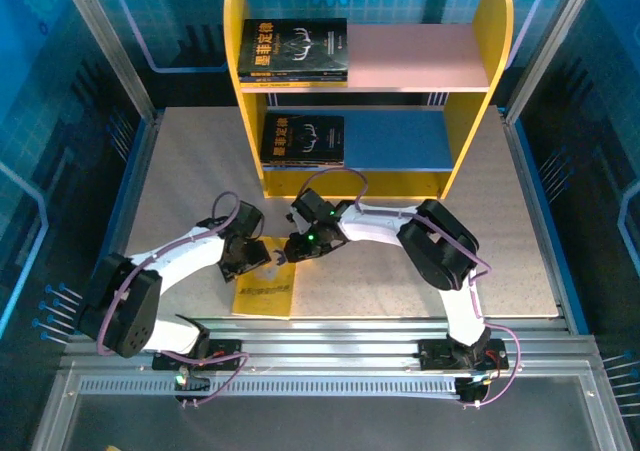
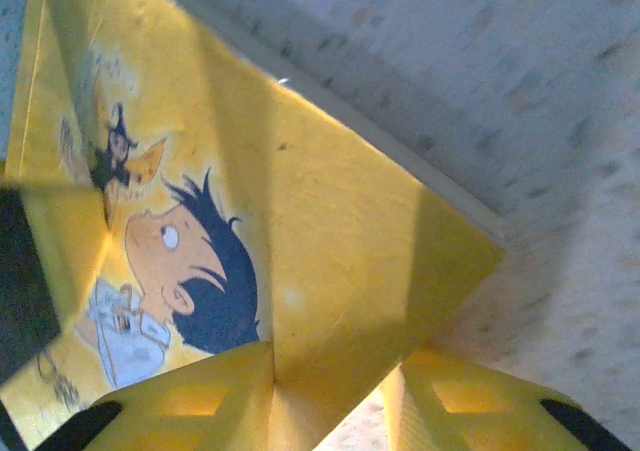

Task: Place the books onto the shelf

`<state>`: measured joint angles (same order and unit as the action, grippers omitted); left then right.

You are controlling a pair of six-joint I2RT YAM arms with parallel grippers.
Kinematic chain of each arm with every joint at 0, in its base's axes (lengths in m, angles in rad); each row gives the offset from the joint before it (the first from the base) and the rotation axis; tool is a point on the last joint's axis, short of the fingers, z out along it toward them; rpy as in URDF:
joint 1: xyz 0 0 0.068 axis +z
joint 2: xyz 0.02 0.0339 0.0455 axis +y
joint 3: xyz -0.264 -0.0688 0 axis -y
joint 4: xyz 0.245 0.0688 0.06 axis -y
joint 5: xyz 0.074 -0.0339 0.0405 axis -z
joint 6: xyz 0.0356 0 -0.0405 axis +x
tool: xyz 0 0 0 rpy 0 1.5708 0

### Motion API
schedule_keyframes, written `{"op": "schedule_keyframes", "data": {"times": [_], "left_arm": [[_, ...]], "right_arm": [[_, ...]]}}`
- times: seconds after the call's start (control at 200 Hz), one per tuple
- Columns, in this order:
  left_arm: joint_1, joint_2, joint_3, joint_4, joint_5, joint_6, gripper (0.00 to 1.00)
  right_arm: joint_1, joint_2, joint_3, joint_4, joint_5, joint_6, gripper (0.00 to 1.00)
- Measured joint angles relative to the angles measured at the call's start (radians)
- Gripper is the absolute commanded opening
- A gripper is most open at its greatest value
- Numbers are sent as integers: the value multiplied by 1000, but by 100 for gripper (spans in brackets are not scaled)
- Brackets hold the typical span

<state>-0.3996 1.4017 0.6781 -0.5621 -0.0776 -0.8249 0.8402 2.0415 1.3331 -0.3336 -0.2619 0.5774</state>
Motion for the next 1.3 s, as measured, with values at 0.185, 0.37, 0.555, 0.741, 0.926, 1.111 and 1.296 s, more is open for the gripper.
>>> {"op": "schedule_keyframes", "data": {"times": [0.185,0.37,0.555,0.741,0.926,1.111,1.296], "left_arm": [[-110,71,51,67,6,-46,73],[-170,128,98,96,-7,-93,73],[-176,176,138,94,-4,-97,72],[-182,246,214,87,27,-97,72],[-183,237,215,81,27,-82,72],[-190,203,182,113,34,-42,74],[-191,176,144,159,48,-32,74]], "right_arm": [[-73,20,46,-12,15,-66,31],[-116,-14,11,-27,24,-109,32],[-150,-143,-105,-34,27,-129,43],[-167,-237,-190,-36,36,-130,49],[-167,-269,-248,-29,34,-110,49],[-166,-269,-259,-11,30,-98,47],[-167,-269,-260,14,16,-87,45]]}}
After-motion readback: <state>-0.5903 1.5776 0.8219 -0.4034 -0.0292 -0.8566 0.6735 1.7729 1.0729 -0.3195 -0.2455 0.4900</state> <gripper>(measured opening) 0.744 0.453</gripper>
